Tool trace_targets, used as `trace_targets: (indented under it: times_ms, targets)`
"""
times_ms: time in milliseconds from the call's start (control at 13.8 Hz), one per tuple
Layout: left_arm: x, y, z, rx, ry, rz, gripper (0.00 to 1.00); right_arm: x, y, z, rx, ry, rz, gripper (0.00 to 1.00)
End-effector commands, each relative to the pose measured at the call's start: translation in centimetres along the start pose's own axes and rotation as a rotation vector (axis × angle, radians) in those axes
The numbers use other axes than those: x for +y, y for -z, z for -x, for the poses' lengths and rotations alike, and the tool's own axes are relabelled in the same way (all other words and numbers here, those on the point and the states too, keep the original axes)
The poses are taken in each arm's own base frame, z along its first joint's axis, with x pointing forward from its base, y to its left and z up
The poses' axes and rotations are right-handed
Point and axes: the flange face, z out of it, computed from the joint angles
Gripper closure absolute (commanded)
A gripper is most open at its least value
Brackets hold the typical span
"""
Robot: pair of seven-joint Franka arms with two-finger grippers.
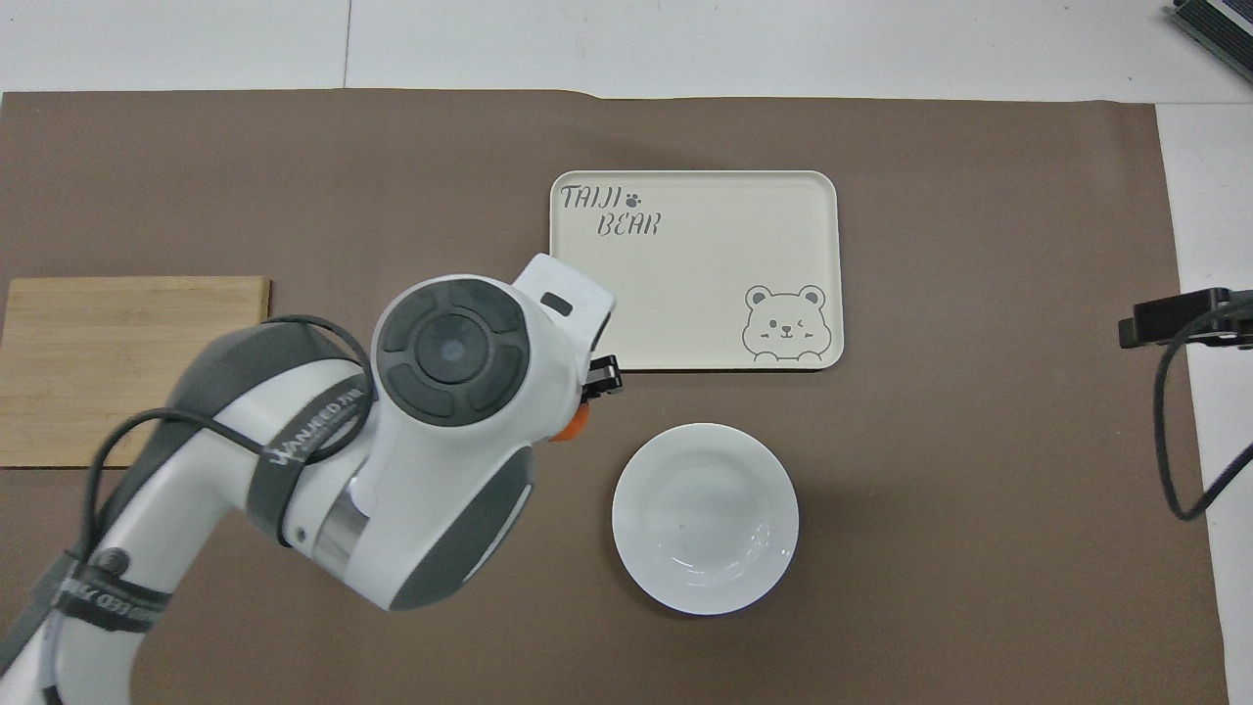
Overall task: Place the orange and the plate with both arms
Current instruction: 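Lift the orange with the left gripper and carry it toward the plate, then lower the orange onto the white plate and open the left gripper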
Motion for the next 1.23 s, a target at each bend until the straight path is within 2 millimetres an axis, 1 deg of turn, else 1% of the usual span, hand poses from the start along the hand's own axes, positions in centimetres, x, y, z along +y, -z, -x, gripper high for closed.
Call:
trace_targets:
  times_ms: [0, 145, 289, 434, 578, 650, 723, 795, 867, 939, 1012, 1084, 1156]
  targets:
    - [2.2, -3.7, 3.2, 0.017, 0.027, 0.004, 1.0, 0.0, 0.1, 0.2, -0.003, -0.019, -0.003, 0.0]
    - [3.7, -6.1, 6.1, 0.03, 0.037, 0.034, 1.0, 0.0, 0.1, 0.2, -0.003, -0.019, -0.003, 0.0]
    - [4.6, -8.2, 8.2, 0.041, 0.035, 0.066, 1.0, 0.0, 0.1, 0.2, -0.001, -0.019, -0.002, 0.0]
    - [5.9, -10.9, 10.2, 0.022, 0.025, 0.043, 1.0, 0.1, 0.1, 0.2, -0.001, -0.021, -0.002, 0.0]
    - [7.9, -14.4, 13.2, 0.007, 0.028, 0.034, 1.0, -0.6, 0.1, 0.2, 0.004, -0.004, -0.004, 0.0]
    - [8.4, -15.4, 14.0, 0.004, 0.031, 0.035, 1.0, -1.6, 0.1, 0.2, 0.004, 0.013, -0.005, 0.0]
    - [8.7, -16.1, 14.3, 0.005, 0.041, 0.039, 1.0, -1.8, -0.2, 0.2, 0.004, 0.02, -0.007, 0.0]
    - [9.1, -16.6, 15.2, 0.004, 0.029, 0.043, 1.0, -1.9, -0.4, 0.2, 0.001, 0.022, -0.008, 0.0]
    - [9.2, -16.9, 15.3, 0.004, 0.024, 0.043, 1.0, -1.9, -0.4, 0.3, 0.001, 0.022, -0.01, 0.0]
    - [9.3, -16.7, 15.2, 0.005, 0.014, 0.043, 0.24, -1.9, -0.5, 0.3, -0.002, 0.022, -0.011, 0.0]
    - [9.3, -16.4, 15.0, 0.005, 0.015, 0.039, 0.0, -1.9, -0.7, 0.3, -0.005, 0.023, -0.011, 0.0]
    - [9.2, -15.6, 14.4, 0.01, 0.016, 0.047, 0.0, -2.0, -0.8, 0.3, -0.008, 0.037, -0.011, 0.0]
    - [8.8, -14.3, 13.7, 0.013, 0.02, 0.048, 0.0, -1.9, -1.1, 0.3, -0.014, 0.055, -0.016, 0.0]
